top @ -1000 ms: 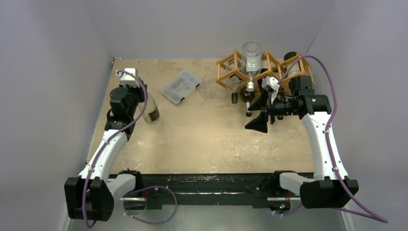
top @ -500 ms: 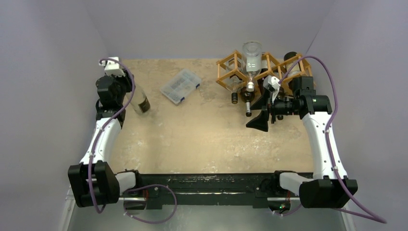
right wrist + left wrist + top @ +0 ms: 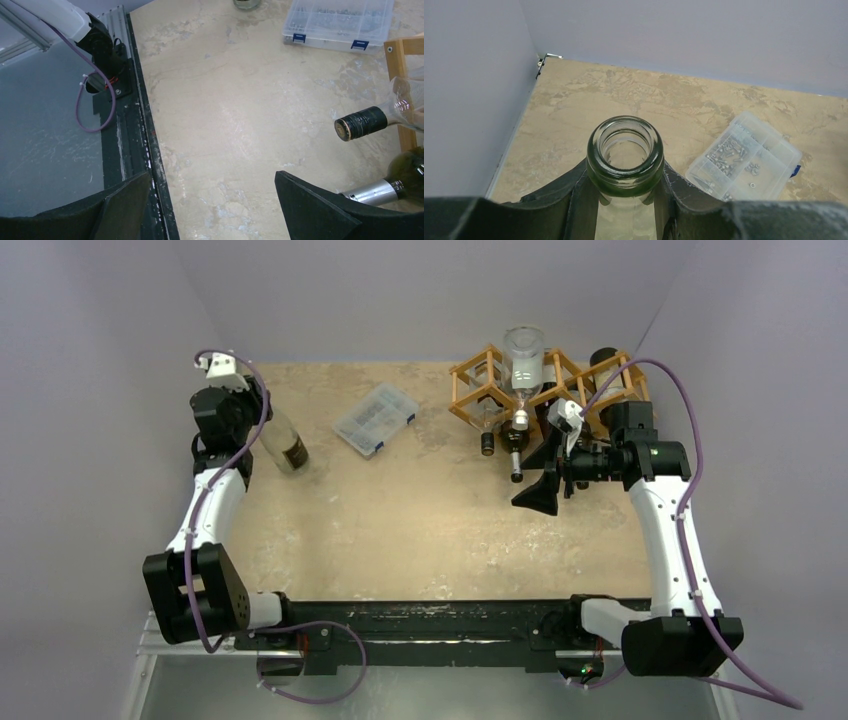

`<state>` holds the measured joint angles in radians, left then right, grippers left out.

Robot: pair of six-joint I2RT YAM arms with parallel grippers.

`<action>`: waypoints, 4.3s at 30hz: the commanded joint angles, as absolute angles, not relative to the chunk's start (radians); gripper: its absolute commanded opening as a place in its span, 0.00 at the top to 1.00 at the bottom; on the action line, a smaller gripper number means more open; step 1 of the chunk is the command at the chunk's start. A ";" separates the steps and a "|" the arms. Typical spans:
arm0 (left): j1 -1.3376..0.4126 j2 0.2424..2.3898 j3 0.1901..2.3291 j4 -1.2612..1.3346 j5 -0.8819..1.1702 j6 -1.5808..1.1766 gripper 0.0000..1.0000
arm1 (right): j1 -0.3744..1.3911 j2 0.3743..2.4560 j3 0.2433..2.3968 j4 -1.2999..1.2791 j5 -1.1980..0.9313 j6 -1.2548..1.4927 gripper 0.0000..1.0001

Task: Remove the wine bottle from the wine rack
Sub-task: Place the wine bottle at the center of the board.

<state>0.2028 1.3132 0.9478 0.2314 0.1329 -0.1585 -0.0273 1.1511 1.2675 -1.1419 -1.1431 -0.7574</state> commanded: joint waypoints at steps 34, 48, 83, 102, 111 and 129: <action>0.216 1.405 1.093 0.480 0.221 -0.017 0.85 | -0.038 1.123 1.257 -1.124 -1.146 -0.744 0.01; 0.215 1.404 1.050 0.481 0.209 -0.020 0.74 | -0.040 1.114 1.253 -1.124 -1.147 -0.744 0.01; 0.215 0.979 1.056 -0.160 0.156 -0.416 0.00 | -0.041 1.089 1.315 -1.122 -1.115 -0.711 0.01; 0.213 0.678 0.877 -0.282 0.462 -0.646 0.00 | -0.041 1.080 1.412 -0.956 -1.004 -0.483 0.01; 0.161 0.646 0.787 -0.281 0.538 -0.745 0.00 | -0.041 1.071 1.405 -0.823 -0.904 -0.378 0.01; -0.096 0.721 0.714 -0.325 0.538 -0.735 0.00 | 0.016 1.294 1.455 -0.585 -0.512 -0.131 0.03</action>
<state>-0.0399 0.7025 0.7261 -0.3397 0.5564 -0.7235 -0.0257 1.2705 1.4067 -0.6788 -0.6724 -0.2058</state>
